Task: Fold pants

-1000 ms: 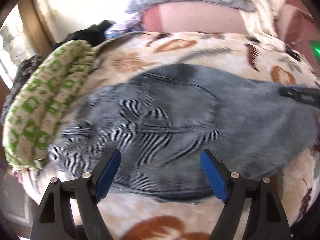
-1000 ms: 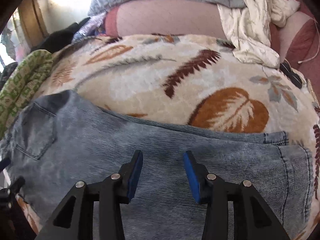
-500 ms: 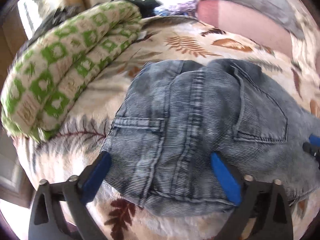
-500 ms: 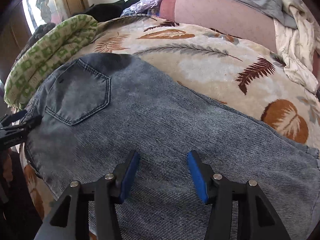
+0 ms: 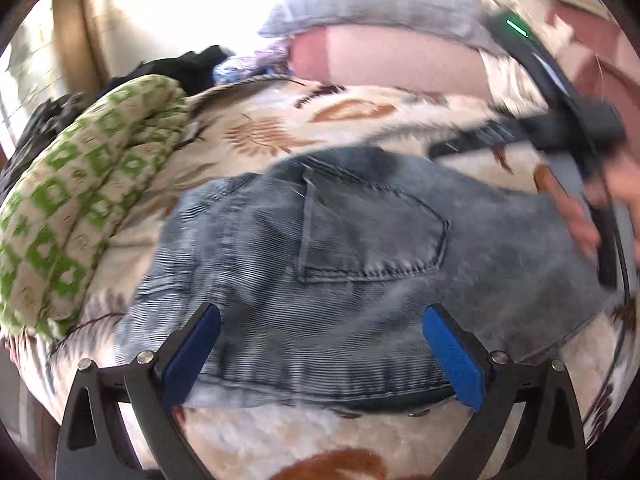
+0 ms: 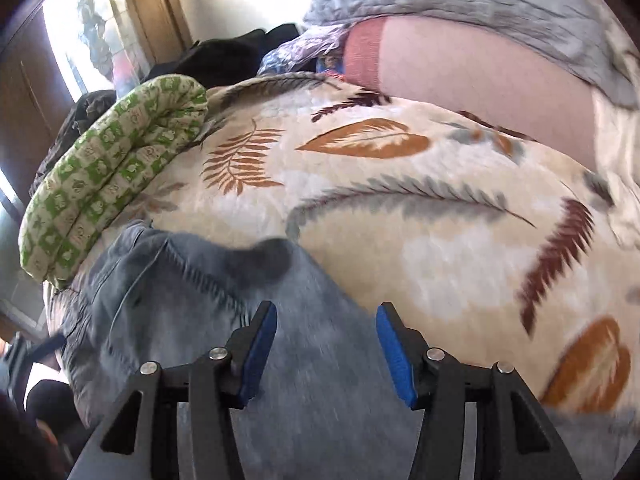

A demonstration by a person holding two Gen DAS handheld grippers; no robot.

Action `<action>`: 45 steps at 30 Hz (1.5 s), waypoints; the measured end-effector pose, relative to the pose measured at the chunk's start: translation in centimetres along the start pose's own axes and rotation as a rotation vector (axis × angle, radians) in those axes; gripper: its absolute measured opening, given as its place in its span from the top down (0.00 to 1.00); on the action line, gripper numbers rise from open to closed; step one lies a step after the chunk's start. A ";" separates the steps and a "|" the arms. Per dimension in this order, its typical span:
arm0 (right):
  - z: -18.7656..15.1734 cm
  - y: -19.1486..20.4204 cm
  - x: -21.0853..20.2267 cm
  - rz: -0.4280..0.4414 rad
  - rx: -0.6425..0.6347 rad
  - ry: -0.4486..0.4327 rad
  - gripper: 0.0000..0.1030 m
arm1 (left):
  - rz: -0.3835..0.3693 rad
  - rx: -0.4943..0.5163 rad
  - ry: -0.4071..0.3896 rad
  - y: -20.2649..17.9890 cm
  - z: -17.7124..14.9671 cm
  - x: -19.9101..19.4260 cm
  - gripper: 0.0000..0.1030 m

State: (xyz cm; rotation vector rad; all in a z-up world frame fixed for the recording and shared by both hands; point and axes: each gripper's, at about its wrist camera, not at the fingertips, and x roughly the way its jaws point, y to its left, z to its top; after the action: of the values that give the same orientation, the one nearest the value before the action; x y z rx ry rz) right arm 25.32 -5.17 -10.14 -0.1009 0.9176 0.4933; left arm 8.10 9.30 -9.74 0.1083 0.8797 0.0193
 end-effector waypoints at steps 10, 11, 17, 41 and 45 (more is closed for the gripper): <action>1.9 1.4 6.1 0.038 -0.117 0.104 0.49 | -0.051 -0.014 0.043 1.4 -0.6 2.1 0.02; 1.9 1.7 6.4 0.047 -0.138 0.119 0.61 | -0.051 -0.010 0.047 1.4 -0.5 2.3 0.02; 2.6 2.6 5.7 0.011 -0.170 0.117 0.95 | -0.061 -0.030 0.043 1.7 -0.4 2.1 0.02; 2.7 -3.8 1.2 0.176 0.241 -0.007 0.66 | 0.044 -0.032 0.033 2.2 -0.9 2.6 0.02; -0.3 -4.1 -2.8 0.124 0.225 -0.036 0.46 | 0.049 -0.040 0.007 2.1 -1.0 2.0 0.02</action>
State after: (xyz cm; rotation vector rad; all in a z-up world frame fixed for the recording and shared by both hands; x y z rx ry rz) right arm 25.49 -9.93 -8.63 0.1696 0.9417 0.5015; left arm 8.65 11.61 -11.70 0.0926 0.8828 0.0824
